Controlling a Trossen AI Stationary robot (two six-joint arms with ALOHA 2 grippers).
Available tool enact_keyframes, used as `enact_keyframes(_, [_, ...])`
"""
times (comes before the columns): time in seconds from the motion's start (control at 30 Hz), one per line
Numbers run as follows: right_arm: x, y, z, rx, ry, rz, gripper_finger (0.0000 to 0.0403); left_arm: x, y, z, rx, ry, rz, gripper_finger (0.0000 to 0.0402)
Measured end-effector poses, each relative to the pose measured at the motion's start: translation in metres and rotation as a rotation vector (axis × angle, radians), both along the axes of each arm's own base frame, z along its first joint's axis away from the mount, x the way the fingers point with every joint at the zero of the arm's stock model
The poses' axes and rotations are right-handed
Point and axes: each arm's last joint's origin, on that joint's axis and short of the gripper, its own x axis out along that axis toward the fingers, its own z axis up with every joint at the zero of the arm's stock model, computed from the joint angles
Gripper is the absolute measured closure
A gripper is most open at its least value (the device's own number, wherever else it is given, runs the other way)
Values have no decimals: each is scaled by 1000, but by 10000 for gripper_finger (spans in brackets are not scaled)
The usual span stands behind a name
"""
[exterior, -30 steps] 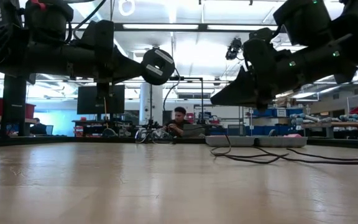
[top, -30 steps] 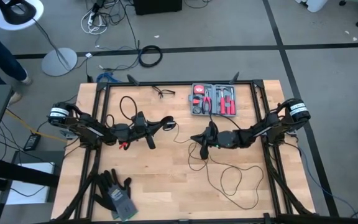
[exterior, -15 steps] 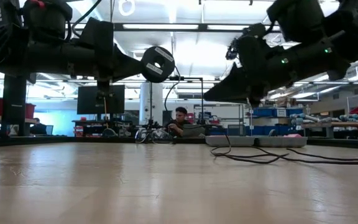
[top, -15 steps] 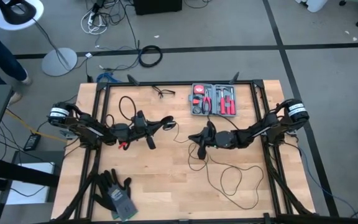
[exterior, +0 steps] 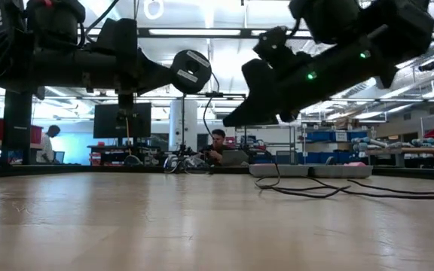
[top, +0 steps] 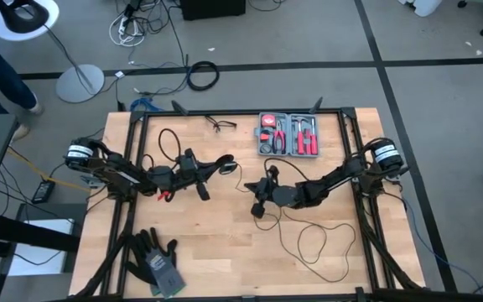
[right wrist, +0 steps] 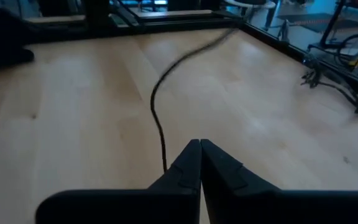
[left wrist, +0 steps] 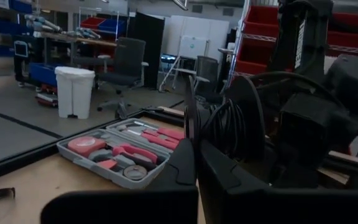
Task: Coil cords
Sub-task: Coil the black wire onto the spool
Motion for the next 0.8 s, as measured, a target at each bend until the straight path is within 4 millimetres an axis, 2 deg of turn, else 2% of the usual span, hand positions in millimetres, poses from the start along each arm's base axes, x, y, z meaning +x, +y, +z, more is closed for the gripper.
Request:
enact_keyframes(0.2, [7, 2, 6, -11, 15, 8, 362, 0, 1, 1, -4, -14, 16, 401])
enact_keyframes(0.53, [9, 1, 13, 33, -78, 0, 269, 0, 1, 1, -3, -13, 17, 401])
enact_keyframes(0.8, [10, -3, 12, 120, -104, -10, 256, 0, 1, 1, -5, -13, 38, 401])
